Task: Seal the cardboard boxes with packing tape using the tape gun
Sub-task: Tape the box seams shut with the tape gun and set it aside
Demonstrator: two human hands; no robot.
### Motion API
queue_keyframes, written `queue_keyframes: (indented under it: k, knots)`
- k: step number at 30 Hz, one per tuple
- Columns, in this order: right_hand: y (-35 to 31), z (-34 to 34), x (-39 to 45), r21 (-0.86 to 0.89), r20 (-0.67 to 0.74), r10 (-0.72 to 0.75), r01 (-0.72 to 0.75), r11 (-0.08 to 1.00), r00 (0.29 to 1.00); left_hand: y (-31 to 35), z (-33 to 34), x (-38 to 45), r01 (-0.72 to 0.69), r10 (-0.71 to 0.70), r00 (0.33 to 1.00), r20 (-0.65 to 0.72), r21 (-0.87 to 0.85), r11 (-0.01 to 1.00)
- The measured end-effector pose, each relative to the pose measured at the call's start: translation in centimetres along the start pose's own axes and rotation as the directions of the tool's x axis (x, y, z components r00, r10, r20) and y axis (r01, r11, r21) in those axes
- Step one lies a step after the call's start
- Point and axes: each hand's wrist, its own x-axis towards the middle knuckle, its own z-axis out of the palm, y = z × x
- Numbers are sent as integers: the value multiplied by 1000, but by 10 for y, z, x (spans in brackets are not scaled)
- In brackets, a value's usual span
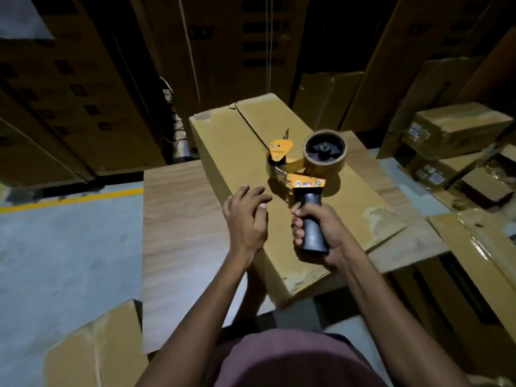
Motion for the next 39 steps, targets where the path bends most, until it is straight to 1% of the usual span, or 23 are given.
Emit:
queue_keyframes:
  k: [2,4,6,8,9,11,12,14,16,18,19,21,24,29,32,33,36,37,39]
  knots:
    - [-2,-8,-6,-52,-58,-29,26,998,998,16,8,-11,75,-75,997,17,9,997]
    - [-4,-16,-8,-42,-101,-25,20,999,995,34,15,-24,116,-118,991,68,25,993]
    - [-6,-21,-7,-10,-115,3,-4,1000,993,47,17,-36,58,-66,992,108,78,995]
    - [-8,-24,-6,-1,-118,19,-19,1000,993,45,17,-34,1,-16,992,126,118,993]
    - [-8,-25,-5,3,-125,23,-23,1000,992,41,14,-25,35,-48,989,138,95,995]
    - [-7,-28,-4,-1,-124,16,-17,1000,992,36,-1,-3,195,-185,969,161,-51,979]
    - [-7,-28,-4,-13,-113,12,-13,1000,994,34,-10,9,287,-258,948,187,-151,946]
    - [-6,-28,-5,-66,-90,7,-13,998,996,33,-28,30,409,-348,907,237,-302,861]
    - [-5,-26,-6,-187,-56,-5,-5,982,998,35,-45,49,516,-412,855,315,-433,739]
    - [-5,-22,-6,-334,-18,-13,6,942,1000,31,-59,66,629,-460,777,429,-498,598]
    - [-4,-19,-6,-397,0,-17,15,918,1000,27,-64,74,662,-468,749,468,-493,565]
    - [-2,-10,-5,-462,20,-32,37,886,999,19,-70,83,697,-477,715,511,-469,542]
    - [-4,2,0,-471,44,-87,97,877,995,13,-78,90,730,-454,684,571,-517,448]
    - [-17,15,18,-475,98,-149,178,862,984,11,-91,113,705,-337,709,619,-622,342]
    - [-31,19,31,-485,126,-186,224,845,974,12,-98,129,712,-283,703,653,-642,285]
    - [-36,20,36,-484,137,-186,229,844,973,9,-99,134,721,-274,692,667,-642,259]
    - [-46,21,53,-469,143,-193,238,850,971,-2,-102,150,751,-258,655,710,-649,121]
    - [-48,21,59,-471,141,-192,236,850,971,-6,-102,155,751,-249,654,714,-651,105]
    - [-49,21,71,-475,152,-180,232,849,972,-9,-103,163,751,-242,657,714,-646,135]
